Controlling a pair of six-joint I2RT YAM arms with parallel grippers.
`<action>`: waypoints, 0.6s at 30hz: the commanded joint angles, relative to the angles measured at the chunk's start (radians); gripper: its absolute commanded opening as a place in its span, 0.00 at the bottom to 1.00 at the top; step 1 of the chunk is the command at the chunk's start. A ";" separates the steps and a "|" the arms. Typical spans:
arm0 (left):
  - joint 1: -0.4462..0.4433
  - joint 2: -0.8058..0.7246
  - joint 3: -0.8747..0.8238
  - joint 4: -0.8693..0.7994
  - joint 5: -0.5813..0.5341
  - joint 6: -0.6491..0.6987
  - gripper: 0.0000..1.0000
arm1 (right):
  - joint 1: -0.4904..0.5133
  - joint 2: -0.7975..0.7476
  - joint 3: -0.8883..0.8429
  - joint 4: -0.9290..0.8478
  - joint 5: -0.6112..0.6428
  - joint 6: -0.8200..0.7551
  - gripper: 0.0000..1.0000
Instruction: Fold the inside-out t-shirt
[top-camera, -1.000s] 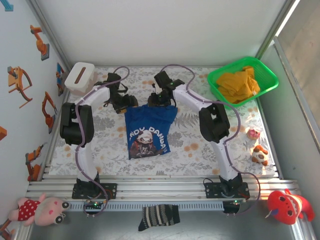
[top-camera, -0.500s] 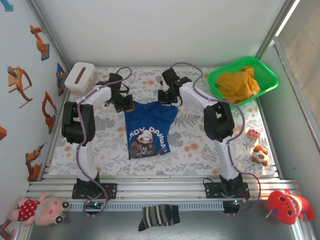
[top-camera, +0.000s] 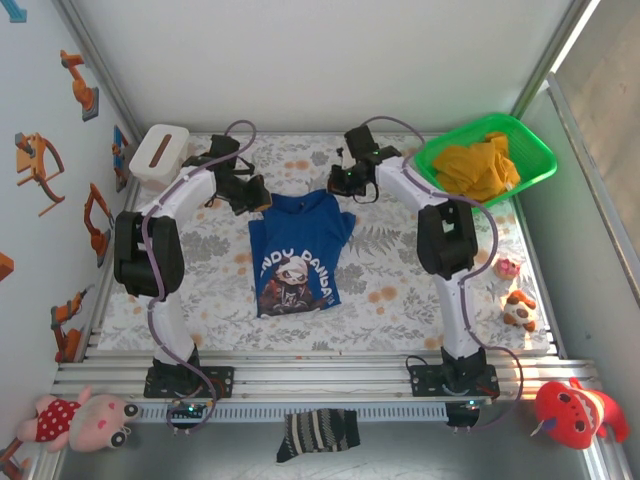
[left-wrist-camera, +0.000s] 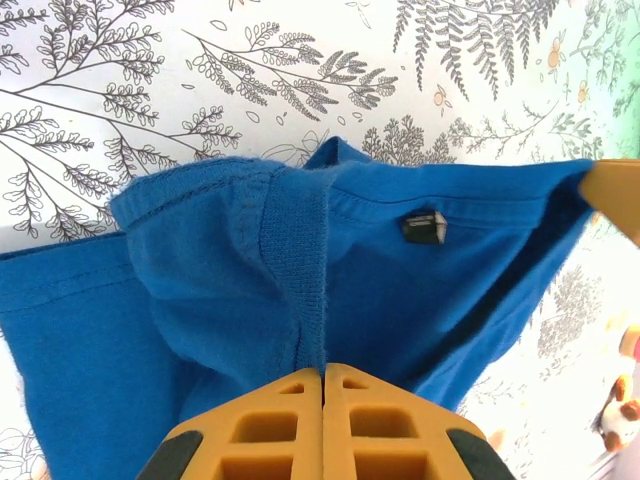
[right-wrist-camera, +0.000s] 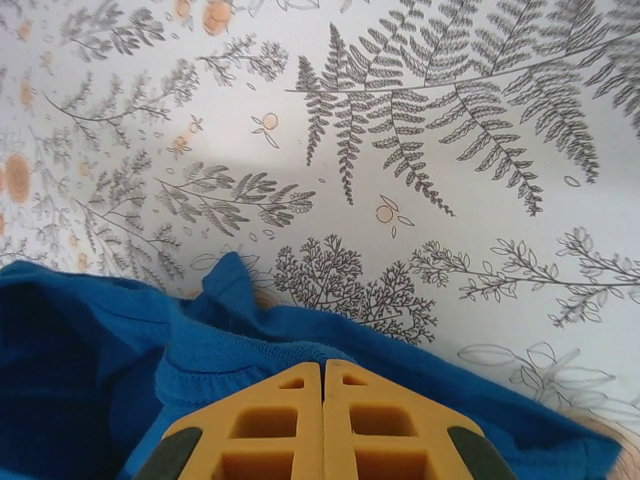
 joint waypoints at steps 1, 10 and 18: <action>0.011 -0.005 0.040 -0.008 -0.012 -0.038 0.22 | -0.005 0.044 0.039 0.003 -0.004 0.023 0.23; 0.077 0.019 -0.011 -0.007 -0.179 -0.040 0.65 | -0.004 -0.180 -0.178 0.046 0.082 0.003 0.42; 0.085 0.068 -0.052 0.050 -0.153 -0.039 0.58 | 0.077 -0.414 -0.522 0.192 0.012 0.097 0.12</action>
